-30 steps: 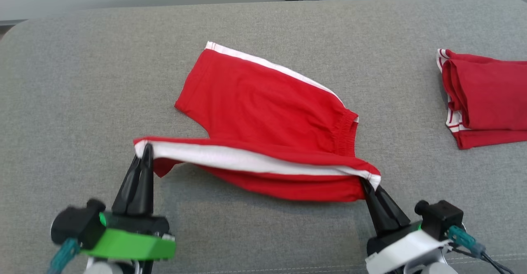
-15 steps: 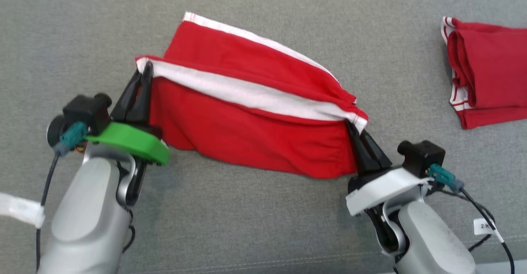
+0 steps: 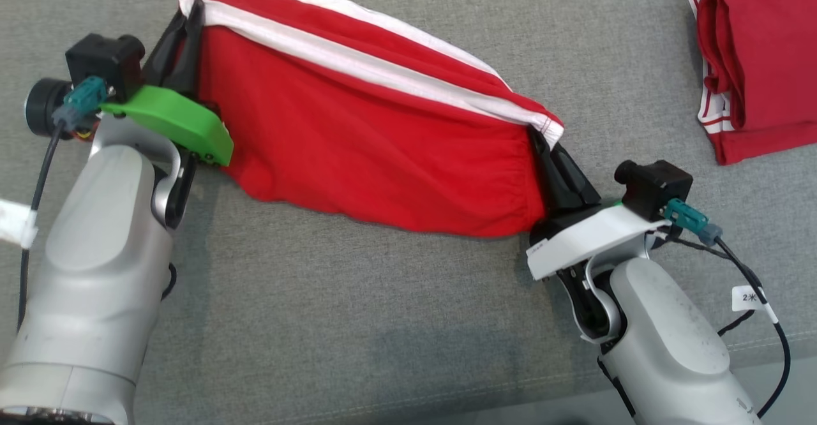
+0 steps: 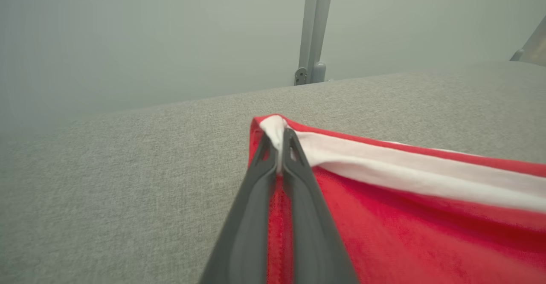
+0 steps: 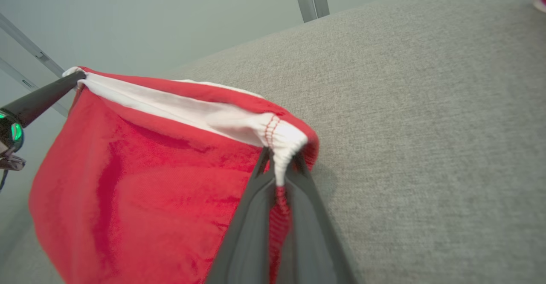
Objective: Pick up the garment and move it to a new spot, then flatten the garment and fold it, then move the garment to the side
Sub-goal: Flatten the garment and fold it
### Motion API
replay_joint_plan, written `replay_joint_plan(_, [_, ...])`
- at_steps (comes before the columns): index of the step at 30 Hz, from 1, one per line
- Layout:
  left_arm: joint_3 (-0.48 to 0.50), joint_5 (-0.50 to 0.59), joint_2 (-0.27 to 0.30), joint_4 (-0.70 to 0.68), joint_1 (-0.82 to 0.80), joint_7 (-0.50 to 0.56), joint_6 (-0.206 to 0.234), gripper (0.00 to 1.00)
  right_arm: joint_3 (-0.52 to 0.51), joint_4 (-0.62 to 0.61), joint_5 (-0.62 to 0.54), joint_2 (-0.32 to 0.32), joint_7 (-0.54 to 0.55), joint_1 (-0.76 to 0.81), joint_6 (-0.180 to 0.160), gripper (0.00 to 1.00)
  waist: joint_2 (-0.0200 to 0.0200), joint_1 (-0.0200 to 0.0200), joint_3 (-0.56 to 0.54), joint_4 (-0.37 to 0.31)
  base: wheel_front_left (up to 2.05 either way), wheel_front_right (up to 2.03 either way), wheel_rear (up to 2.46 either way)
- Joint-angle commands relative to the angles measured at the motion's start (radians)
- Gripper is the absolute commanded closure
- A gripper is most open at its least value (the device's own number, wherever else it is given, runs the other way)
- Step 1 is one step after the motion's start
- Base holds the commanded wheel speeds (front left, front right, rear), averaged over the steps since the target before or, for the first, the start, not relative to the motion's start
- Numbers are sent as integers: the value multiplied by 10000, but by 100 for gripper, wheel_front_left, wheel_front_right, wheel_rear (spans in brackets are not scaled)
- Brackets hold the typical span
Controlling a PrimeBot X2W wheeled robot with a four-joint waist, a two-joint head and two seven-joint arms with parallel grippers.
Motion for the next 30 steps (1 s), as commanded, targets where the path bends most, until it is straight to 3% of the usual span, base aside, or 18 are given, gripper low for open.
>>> replay_joint_plan(1, [-64, 106, 50, 208, -312, 4, 29, 100, -3, 31, 101, -15, -28, -181, -14, 100, 0, 0, 248, -199, 0, 0, 0])
replay_joint_plan(14, [-508, 562, -372, 2622, -2023, 4, 93, 100, 160, 250, 246, -16, -28, -684, -14, 100, 0, 0, 436, -356, 0, 0, 0])
replay_joint_plan(15, [-521, 586, -407, 2729, -2111, 4, 98, 96, 168, 244, 236, -16, -28, -712, -13, 100, 0, 0, 441, -371, 0, 0, 0])
replay_joint_plan(17, [-514, 594, -486, 2878, -2241, 4, 124, 55, 136, 185, 244, -15, -28, -757, -14, 100, 0, 0, 457, -389, 0, 0, 0])
replay_joint_plan(18, [-519, 585, -522, 2921, -2269, 4, 125, 21, 108, 149, 227, -15, -28, -779, -14, 97, 0, 0, 464, -391, 0, 0, 0])
replay_joint_plan(20, [-490, 601, -563, 2952, -2310, 4, 130, 0, 83, 97, 222, -14, -28, -796, -13, 75, 0, 0, 478, -392, 0, 0, 0])
replay_joint_plan(22, [-466, 624, -591, 2948, -2330, 4, 147, 0, 34, 59, 205, -15, -28, -797, -14, 50, 0, 0, 486, -392, 0, 0, 0])
replay_joint_plan(23, [-466, 624, -591, 2948, -2330, 4, 147, 0, 34, 59, 205, -15, -28, -797, -14, 50, 0, 0, 486, -392, 0, 0, 0])
replay_joint_plan(25, [-453, 676, -589, 2979, -2291, 4, 170, 0, -2, 39, 202, -15, -28, -774, -13, 0, 0, 0, 486, -385, 0, 0, 0])
replay_joint_plan(30, [-401, 758, -530, 2904, -2042, 4, 148, 0, -151, -87, 123, -15, -28, -567, -13, 0, 0, 0, 398, -285, 0, 0, 0])
